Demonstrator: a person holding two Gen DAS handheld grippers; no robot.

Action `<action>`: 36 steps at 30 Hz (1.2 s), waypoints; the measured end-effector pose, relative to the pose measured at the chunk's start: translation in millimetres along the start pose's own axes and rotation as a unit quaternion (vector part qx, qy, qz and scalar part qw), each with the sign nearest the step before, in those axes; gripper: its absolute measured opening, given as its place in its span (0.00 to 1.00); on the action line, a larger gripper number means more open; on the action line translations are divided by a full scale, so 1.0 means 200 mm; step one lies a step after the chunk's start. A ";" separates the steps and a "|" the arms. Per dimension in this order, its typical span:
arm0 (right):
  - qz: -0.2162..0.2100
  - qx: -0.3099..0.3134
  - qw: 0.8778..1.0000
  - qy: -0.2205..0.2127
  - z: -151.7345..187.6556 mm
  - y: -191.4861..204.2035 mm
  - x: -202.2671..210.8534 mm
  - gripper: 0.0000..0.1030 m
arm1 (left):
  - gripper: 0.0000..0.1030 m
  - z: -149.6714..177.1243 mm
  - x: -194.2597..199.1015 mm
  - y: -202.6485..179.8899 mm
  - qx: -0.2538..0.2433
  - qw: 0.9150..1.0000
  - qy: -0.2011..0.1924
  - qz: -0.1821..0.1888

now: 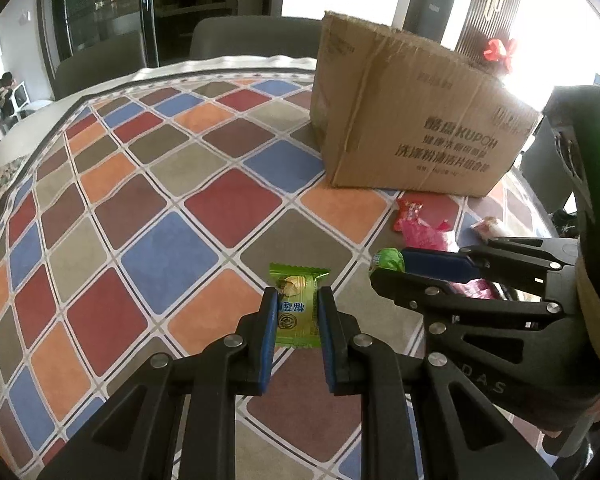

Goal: Organize snacks
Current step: 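Grasp the green-yellow candy with left tool while right tool grasps green lollipop, then carry candy and lollipop into the box and open both tools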

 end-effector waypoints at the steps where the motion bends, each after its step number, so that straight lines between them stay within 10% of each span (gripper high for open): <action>1: 0.001 -0.001 1.000 -0.005 0.00 0.00 0.02 0.25 | 0.20 0.00 0.01 0.00 0.000 1.000 -0.003 0.001; 36: 0.025 -0.030 0.978 -0.203 -0.19 -0.08 0.89 0.25 | 0.20 -0.50 0.67 -0.29 -0.052 0.983 -0.173 0.019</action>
Point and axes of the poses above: each gripper's, at about its wrist camera, not at the fingertips, and x roughly against the way its jaws point, y to its left, z to its underside, the point moved 5 cm from there along -x, roughly the way its jaws point, and after that the axes turned 7 degrees about -z, right-handed, at the moved point
